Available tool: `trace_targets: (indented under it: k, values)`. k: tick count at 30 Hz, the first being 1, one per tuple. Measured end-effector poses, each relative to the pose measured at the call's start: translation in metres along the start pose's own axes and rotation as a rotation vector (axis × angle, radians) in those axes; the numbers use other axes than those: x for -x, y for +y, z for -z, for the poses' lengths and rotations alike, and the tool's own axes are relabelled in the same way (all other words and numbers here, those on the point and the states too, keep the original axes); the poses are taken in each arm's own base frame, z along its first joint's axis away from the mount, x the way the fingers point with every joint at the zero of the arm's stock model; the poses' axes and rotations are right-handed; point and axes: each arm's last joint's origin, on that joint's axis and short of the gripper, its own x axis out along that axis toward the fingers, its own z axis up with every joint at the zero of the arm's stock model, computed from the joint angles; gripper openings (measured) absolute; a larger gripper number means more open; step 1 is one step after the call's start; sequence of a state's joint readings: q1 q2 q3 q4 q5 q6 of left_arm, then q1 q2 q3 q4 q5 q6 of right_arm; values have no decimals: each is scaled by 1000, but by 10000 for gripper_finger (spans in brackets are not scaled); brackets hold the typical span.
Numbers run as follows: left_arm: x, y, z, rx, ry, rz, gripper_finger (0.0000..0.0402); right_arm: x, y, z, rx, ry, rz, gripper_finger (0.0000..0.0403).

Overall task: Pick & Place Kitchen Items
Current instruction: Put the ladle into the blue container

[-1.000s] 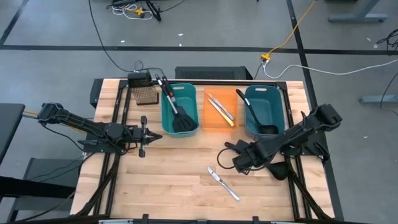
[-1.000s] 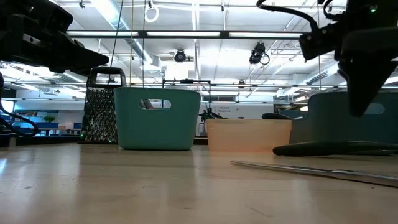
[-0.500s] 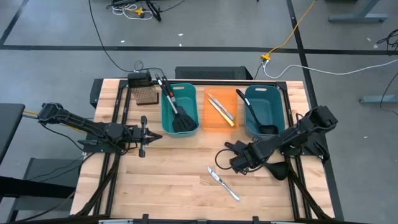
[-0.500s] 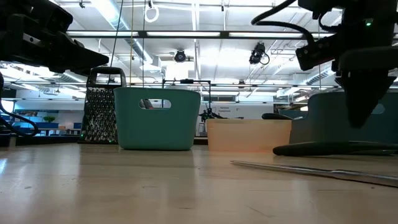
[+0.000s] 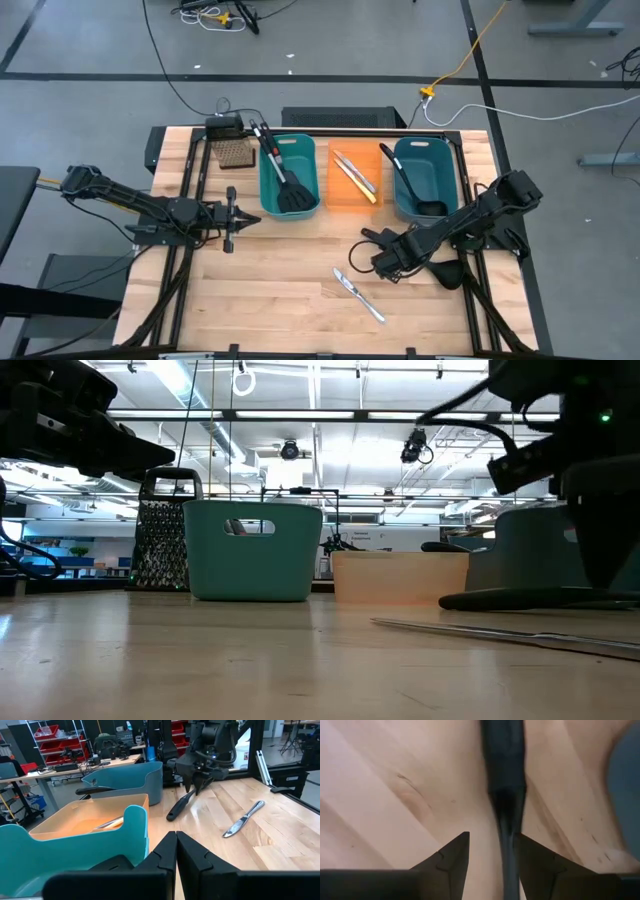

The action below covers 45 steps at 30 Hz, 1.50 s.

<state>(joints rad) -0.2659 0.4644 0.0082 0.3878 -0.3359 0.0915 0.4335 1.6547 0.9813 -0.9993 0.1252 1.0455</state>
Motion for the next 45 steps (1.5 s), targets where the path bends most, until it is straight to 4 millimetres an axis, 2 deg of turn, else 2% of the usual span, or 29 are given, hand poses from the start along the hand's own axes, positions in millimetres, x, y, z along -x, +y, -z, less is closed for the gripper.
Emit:
trace_targets:
  k: [7, 16, 19, 24, 31, 34, 39, 45]
  values:
    - [0, 0, 0, 0, 0, 0, 14, -14, -5, 4, 5, -2, 11, 160]
    - [0, 0, 0, 0, 0, 0, 14, -29, -3, 8, 28, 9, -80, 158]
    - [0, 0, 0, 0, 0, 0, 14, -29, -2, 7, 27, 14, -92, 140]
    - [0, 0, 0, 0, -1, 0, 14, -28, -1, 7, 30, 25, -109, 76]
    - [0, 0, 0, 0, -1, 0, 14, -28, -1, 7, 43, 28, -112, 74]
    - [0, 0, 0, 0, -1, 0, 14, -23, 4, 5, 83, 24, -140, 74]
    - [0, 0, 0, 0, -1, 0, 14, -1, 7, -3, 155, -79, -175, 74]
    - [0, 0, 0, 1, -1, 0, 14, 42, -13, -3, 197, -330, -203, 74]
